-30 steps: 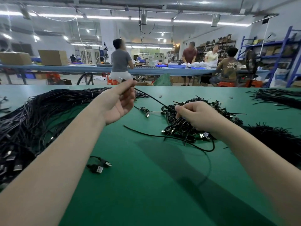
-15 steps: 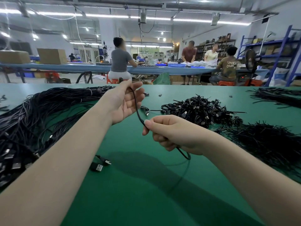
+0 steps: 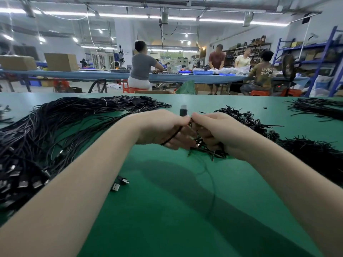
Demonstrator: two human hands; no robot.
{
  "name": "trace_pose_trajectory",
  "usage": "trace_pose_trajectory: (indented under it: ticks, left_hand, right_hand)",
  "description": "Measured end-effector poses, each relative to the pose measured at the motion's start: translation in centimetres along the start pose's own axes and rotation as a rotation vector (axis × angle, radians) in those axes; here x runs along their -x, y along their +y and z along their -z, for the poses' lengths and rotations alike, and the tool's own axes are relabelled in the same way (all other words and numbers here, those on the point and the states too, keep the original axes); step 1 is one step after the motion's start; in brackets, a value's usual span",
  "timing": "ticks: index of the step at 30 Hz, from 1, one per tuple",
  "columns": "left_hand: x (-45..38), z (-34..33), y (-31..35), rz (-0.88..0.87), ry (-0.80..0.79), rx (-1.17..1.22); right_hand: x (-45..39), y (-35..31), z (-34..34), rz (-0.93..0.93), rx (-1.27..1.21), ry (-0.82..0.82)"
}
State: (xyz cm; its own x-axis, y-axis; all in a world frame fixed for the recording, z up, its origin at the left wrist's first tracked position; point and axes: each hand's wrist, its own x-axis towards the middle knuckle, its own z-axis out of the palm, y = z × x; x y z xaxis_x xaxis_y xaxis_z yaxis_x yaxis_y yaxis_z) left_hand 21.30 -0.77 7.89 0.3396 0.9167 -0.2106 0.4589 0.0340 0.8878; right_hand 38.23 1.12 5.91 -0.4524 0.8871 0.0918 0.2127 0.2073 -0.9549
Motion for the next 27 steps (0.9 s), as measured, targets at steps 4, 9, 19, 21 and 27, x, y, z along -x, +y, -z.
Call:
trace_pose_trajectory:
  ticks: [4,9,19,21,27]
  left_hand:
    - [-0.8,0.6,0.9,-0.289,0.418,0.482]
    - [3.2,3.4,2.6,-0.605,0.202,0.988]
    - [1.9,-0.4,1.6,-0.110,0.081,0.072]
    - [1.1,0.1,1.3,-0.255,0.232,0.382]
    - [2.2,2.8,2.2,-0.627,0.171,0.885]
  right_hand:
    - [0.7,-1.2,-1.7,0.130,-0.184,-0.182]
    - [0.8,1.2,-2.7,0.037,0.059,-0.417]
    - [0.2,-0.9,-0.9,0.242,0.154,0.095]
    - [0.2,-0.7,-1.8,0.220,0.008,-0.030]
    - [-0.1,2.7,-1.4,-0.015,0.027,-0.279]
